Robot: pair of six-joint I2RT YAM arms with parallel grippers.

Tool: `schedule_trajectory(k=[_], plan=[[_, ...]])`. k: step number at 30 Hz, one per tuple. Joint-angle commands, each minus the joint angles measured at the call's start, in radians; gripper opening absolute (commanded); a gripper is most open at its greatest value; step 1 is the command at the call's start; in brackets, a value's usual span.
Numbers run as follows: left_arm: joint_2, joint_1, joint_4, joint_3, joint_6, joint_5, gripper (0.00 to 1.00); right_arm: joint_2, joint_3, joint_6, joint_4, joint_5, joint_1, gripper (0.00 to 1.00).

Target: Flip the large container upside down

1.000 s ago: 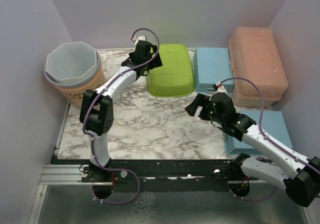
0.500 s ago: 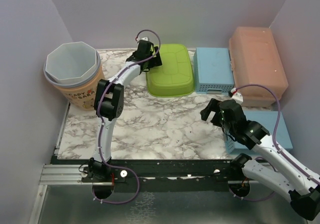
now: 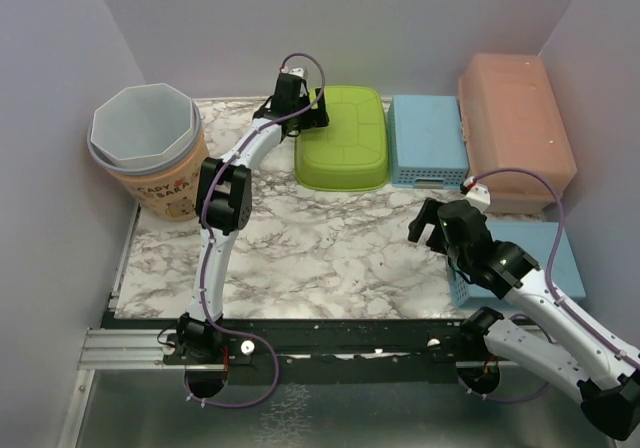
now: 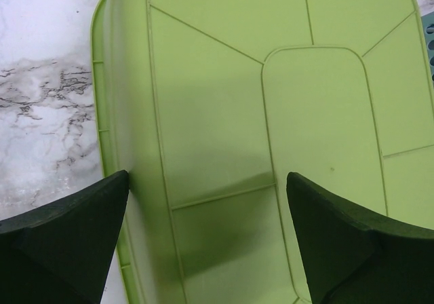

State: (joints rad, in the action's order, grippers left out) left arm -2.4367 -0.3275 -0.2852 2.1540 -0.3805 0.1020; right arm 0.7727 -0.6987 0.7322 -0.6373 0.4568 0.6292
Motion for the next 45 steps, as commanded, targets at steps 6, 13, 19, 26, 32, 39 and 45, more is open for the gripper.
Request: schedule_trajectory(k=[6,13,19,26,32,39,45], plan=[[0.098,0.001,-0.026,-0.025,-0.011,0.047,0.99,0.071,-0.019,-0.031,0.088,-0.051,0.004,0.97],[0.335,0.002,-0.064,-0.076,0.043,-0.003,0.99,0.204,-0.067,-0.047,0.188,-0.156,0.004,0.97],[0.646,0.002,-0.077,-0.343,0.087,-0.109,0.99,0.31,-0.118,-0.061,0.263,-0.273,0.003,0.97],[1.025,0.008,-0.08,-0.623,0.024,-0.363,0.99,0.424,-0.19,-0.061,0.288,-0.36,0.003,0.97],[1.223,0.01,-0.196,-0.666,-0.069,-0.614,0.99,0.465,-0.196,-0.045,0.311,-0.392,0.003,0.97],[1.297,0.016,-0.362,-0.644,-0.081,-0.896,0.99,0.461,-0.192,-0.067,0.319,-0.417,0.003,0.97],[1.275,0.061,-0.434,-0.554,0.007,-0.926,0.99,0.459,-0.205,-0.096,0.288,-0.375,0.003,0.97]])
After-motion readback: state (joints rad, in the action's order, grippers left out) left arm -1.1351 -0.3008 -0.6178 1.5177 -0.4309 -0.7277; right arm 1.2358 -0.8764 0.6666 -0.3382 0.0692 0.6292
